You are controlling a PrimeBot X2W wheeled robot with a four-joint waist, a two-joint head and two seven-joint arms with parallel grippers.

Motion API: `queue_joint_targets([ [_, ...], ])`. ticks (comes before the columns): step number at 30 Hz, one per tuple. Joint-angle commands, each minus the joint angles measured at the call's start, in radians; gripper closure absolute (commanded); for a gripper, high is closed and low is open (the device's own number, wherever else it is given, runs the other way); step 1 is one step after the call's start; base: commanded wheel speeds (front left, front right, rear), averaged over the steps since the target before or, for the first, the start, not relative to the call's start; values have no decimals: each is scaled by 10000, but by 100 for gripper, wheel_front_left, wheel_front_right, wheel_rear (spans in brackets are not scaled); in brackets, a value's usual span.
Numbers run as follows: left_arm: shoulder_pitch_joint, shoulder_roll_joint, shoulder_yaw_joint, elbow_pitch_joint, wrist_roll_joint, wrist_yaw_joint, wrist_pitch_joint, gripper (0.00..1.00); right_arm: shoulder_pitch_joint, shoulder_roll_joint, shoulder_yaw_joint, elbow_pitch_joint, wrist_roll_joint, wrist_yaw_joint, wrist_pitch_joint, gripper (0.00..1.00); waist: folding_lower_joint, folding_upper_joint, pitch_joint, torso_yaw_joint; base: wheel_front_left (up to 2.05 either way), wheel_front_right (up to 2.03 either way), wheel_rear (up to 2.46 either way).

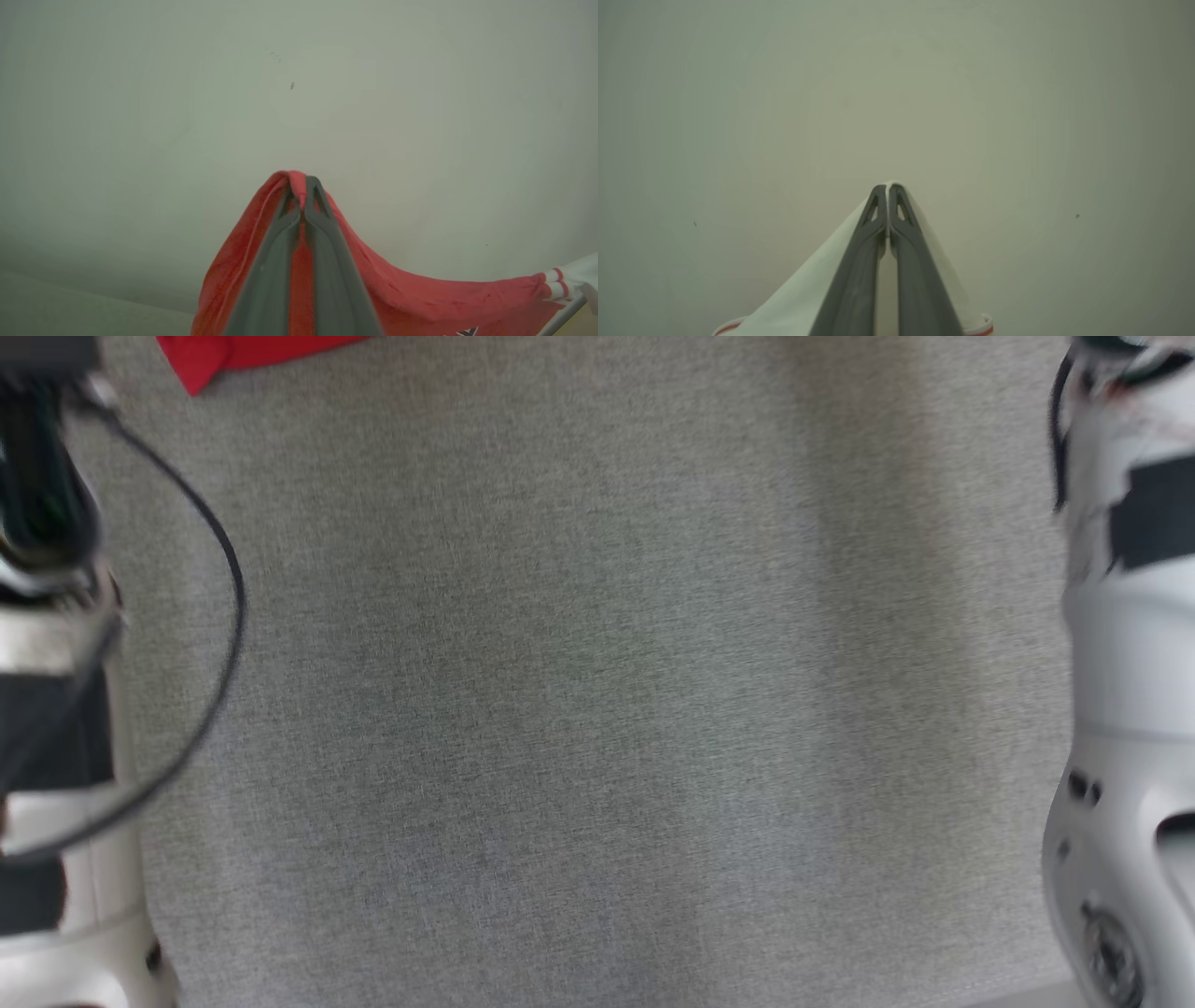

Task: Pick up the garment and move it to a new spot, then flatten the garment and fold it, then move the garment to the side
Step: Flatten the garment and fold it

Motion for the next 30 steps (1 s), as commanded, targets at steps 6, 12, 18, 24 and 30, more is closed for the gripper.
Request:
queue_joint_targets([
  [6,1637,144,-122,-446,-648,-9,1407,100,1513,-34,420,-377,567,8,1049,100,-1,-1,-723,-108,0,0,0],
  [12,3534,157,-51,-1082,-1353,411,2810,100,3415,-55,644,-1094,1278,8,2269,100,-1,-1,-1764,-143,0,0,0],
  [18,5559,7,-40,-1505,-1727,691,3389,100,5344,-28,387,-1448,1759,8,3030,100,-1,-1,-2764,-273,0,0,0],
  [24,7865,-472,-154,-1741,-1839,734,3208,100,7231,-19,349,-1578,1781,8,3849,100,-1,-1,-3773,-325,0,0,0],
  [30,9743,-911,-289,-1839,-2122,673,2892,100,9236,-150,377,-2152,1273,8,4826,100,-1,-1,-4664,-204,0,0,0],
])
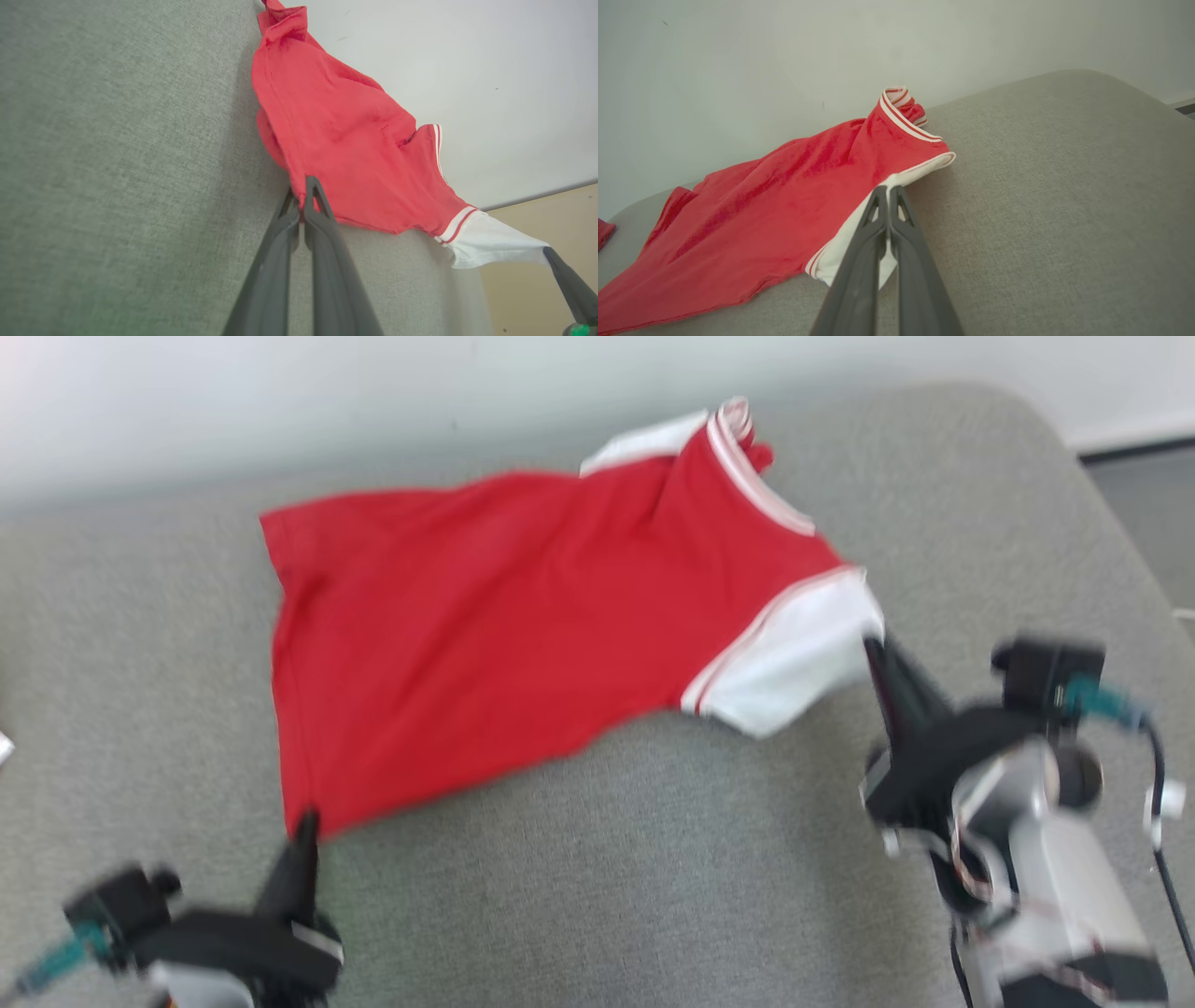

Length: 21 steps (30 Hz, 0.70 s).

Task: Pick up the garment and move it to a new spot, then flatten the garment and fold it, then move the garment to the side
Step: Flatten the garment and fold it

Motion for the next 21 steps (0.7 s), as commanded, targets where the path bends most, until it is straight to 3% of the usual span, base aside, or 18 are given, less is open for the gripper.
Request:
queue_joint_targets([
  [1,518,-98,-2,11,-151,15,-134,100,642,-50,-68,-172,-117,8,313,100,4,2,-868,66,0,0,0],
  [11,2584,-384,-260,268,-390,65,-653,100,3665,28,-675,-1799,-386,8,2884,100,4,2,-1799,45,0,0,0],
  [21,3276,-454,-451,577,-401,-16,-1211,100,5455,-23,-885,-3424,-240,8,5314,100,4,2,-2020,-93,0,0,0],
])
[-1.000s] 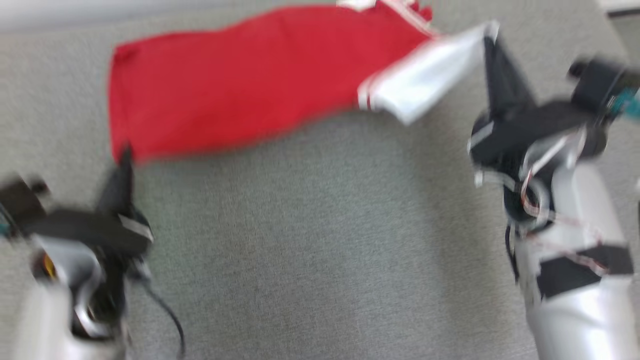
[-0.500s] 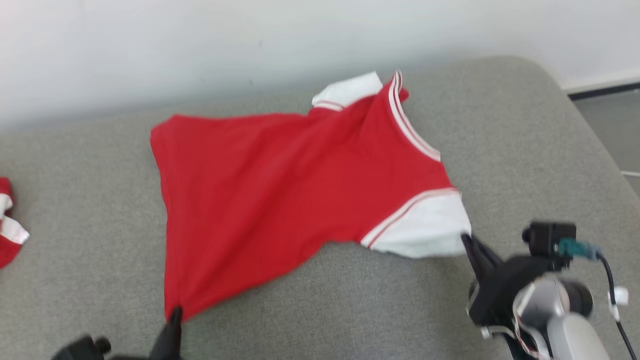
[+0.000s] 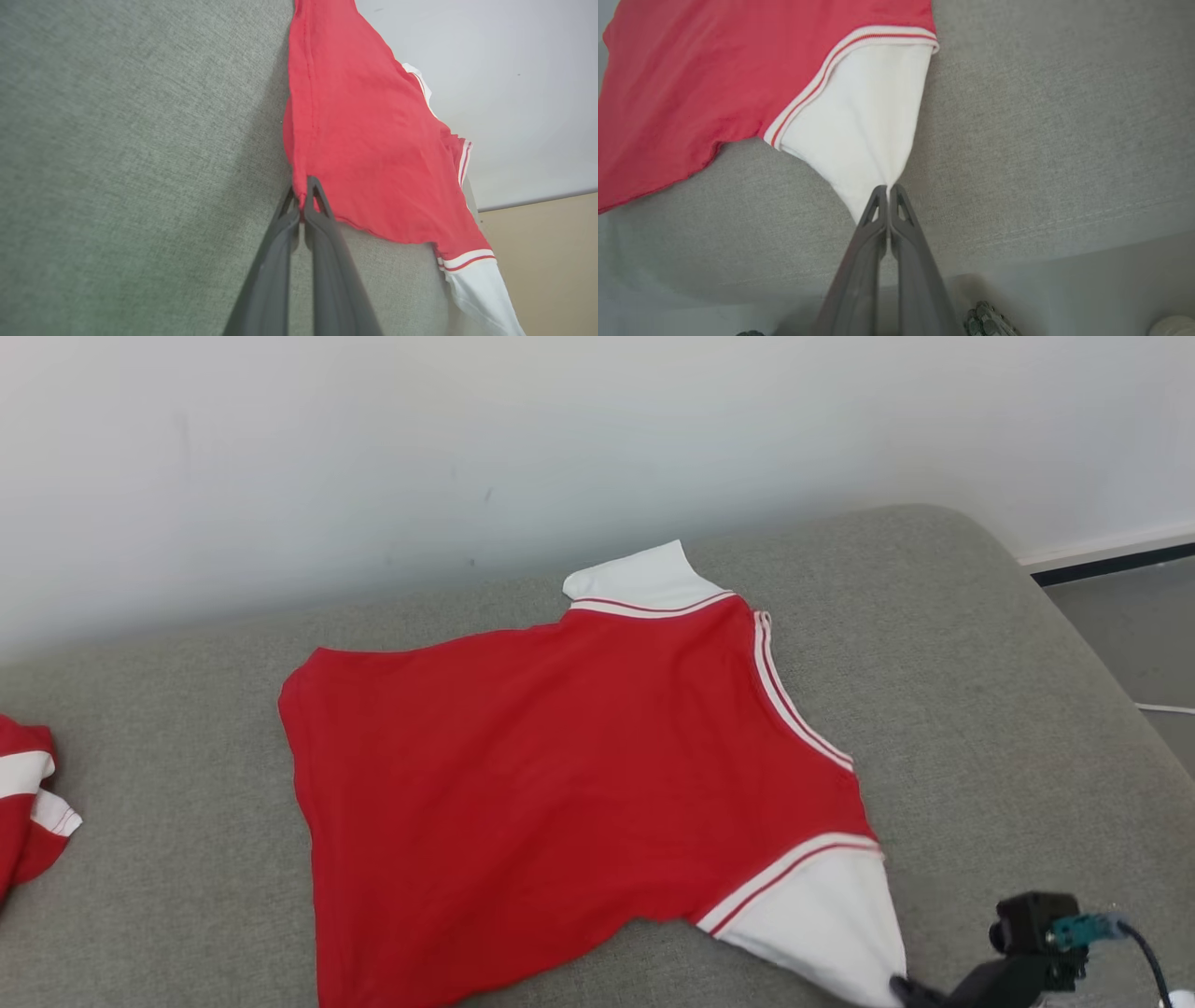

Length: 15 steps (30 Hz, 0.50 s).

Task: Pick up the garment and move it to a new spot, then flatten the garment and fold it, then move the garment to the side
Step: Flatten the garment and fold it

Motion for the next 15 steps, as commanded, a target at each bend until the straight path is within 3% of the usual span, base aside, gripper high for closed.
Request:
queue_joint_targets([
  [1,154,-3,-2,41,104,-14,-63,100,228,-105,52,-107,78,8,196,100,0,1,-9,-12,0,0,0],
  [6,234,94,-39,142,224,-78,-180,100,975,-244,14,-731,441,8,1365,100,0,1,-1,13,0,0,0],
  [15,658,498,-45,35,422,181,63,100,1123,-329,-502,-1031,392,8,1429,100,0,1,22,48,0,0,0],
])
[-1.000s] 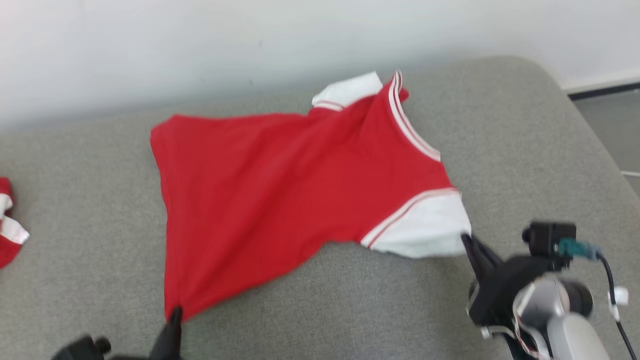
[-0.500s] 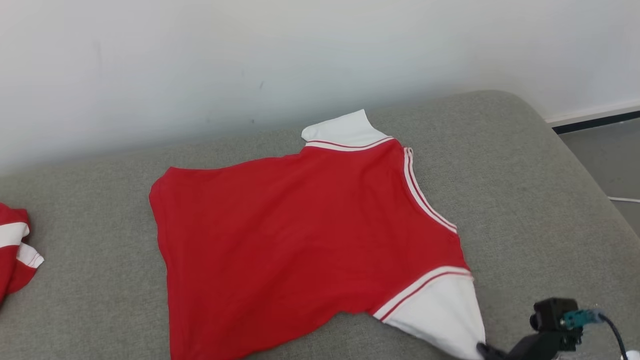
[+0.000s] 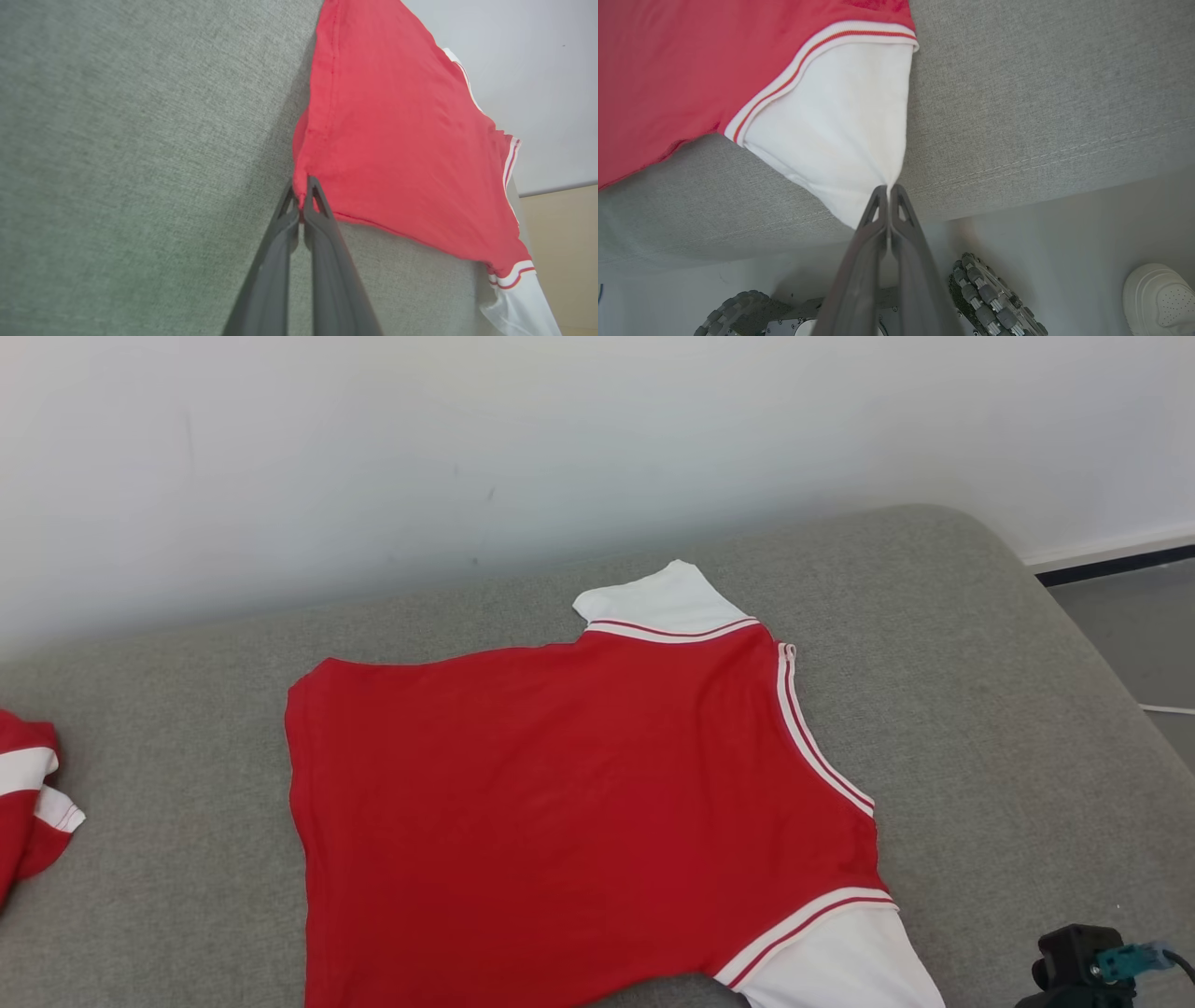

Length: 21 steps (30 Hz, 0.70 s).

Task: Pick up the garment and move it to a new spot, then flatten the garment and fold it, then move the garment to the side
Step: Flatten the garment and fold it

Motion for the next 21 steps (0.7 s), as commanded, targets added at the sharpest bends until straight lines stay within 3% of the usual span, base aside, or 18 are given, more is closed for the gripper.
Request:
queue_joint_targets([
  [1,156,50,57,-87,-36,27,-17,100,22,-121,-59,77,124,8,-94,100,-1,0,3,22,0,0,0],
  [9,-239,89,-91,-617,84,4,18,100,-473,-595,250,507,540,8,-1223,100,-1,0,114,200,0,0,0],
  [21,-2239,-333,-580,-223,276,578,-225,100,-2897,93,645,860,-128,8,-2656,100,-1,0,828,523,0,0,0],
])
